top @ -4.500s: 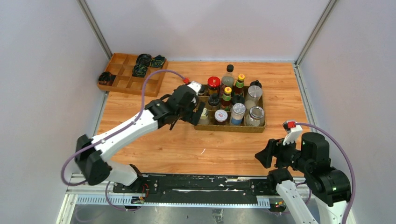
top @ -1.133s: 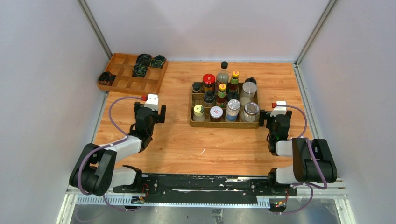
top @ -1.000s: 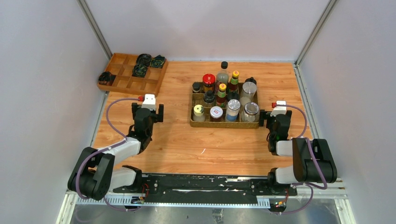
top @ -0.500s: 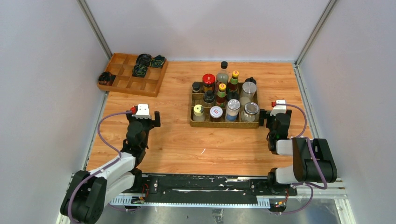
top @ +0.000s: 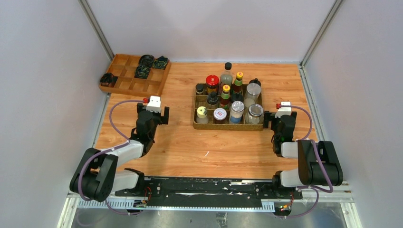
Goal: Organize the condiment bottles
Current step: Reset both arms
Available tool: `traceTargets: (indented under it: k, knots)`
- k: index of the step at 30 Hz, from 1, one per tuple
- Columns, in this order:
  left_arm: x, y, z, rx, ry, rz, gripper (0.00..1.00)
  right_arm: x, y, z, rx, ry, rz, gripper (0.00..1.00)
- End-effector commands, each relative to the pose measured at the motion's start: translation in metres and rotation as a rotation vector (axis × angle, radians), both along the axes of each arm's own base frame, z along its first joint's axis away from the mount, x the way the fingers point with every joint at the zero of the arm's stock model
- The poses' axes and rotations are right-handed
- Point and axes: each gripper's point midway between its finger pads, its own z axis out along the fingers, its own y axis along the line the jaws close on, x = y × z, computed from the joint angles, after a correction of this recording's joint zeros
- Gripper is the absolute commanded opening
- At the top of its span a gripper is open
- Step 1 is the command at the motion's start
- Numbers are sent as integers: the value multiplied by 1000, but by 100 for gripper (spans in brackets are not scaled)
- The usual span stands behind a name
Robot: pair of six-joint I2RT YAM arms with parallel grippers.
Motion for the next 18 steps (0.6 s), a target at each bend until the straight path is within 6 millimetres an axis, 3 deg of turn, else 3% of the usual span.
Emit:
traceTargets:
  k: [1,5,9,11,14,18]
  knots:
    - [1,-3,1,13,6,-27,100,11,17,7,31,-20,60,100]
    - [-6,-5,16,12,28,-53,100,11,17,7,32,-20,61,100]
    - [-22,10,62,-41,-86,23,100,11,16,8,31,-20,59,100]
    - [-30,17,72,-66,-134,57,100,11,17,7,32,-19,60,100]
    - [-35,26,70,-43,-164,87,100,11,17,7,32,-19,60,100]
    - [-31,22,61,-24,-185,57,100,11,17,7,32,-18,60,100]
